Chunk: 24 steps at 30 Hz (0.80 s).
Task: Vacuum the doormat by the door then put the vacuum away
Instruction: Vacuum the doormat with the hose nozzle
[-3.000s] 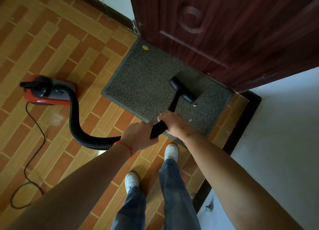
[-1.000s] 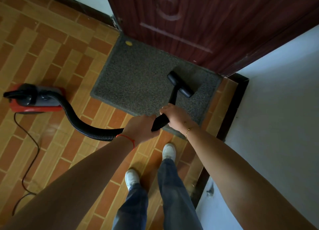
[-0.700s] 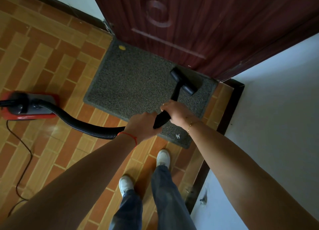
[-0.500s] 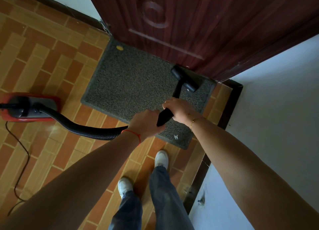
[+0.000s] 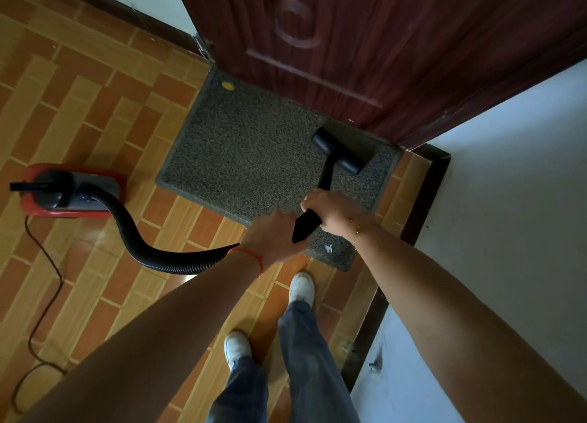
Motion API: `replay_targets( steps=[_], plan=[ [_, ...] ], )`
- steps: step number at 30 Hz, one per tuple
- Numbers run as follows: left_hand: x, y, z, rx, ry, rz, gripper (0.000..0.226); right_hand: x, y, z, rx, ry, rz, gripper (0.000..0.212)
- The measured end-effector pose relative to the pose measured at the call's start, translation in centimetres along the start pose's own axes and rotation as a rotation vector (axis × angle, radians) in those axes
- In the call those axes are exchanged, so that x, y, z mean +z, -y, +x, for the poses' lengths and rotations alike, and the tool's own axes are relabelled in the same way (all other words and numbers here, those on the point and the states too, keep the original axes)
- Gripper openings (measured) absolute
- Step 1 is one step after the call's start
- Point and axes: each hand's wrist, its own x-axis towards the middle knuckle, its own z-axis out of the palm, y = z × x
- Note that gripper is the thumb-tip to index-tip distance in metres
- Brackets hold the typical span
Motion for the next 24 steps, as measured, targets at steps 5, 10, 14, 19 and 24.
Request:
replay_targets(
  steps=[5,10,14,19,24],
  plan=[
    [1.6,2.1,-3.7,-0.036,0.02,0.023,0.029,1.7,4.1,-0.2,-0.026,0.017,-0.026,0.028],
    [3.4,4.5,-8.0,-0.051,0.039,0.038,0.031,4.3,8.7,-0.6,-0.034,-0.014,0.008,0.022],
    [4.9,6.6,-11.7,-0.066,0.052,0.047,0.03,6.3,12.5,-1.0,-0.052,-0.043,0.009,0.023],
    [6.6,9.3,-16.2,-0.073,0.06,0.05,0.029,8.4,17.7,-1.5,-0.062,-0.026,0.012,0.024],
    [8.0,11.6,-20.5,-0.06,0.076,0.083,0.03,10.3,22.4,-2.2,-0.066,-0.03,0.004,0.027]
  ],
)
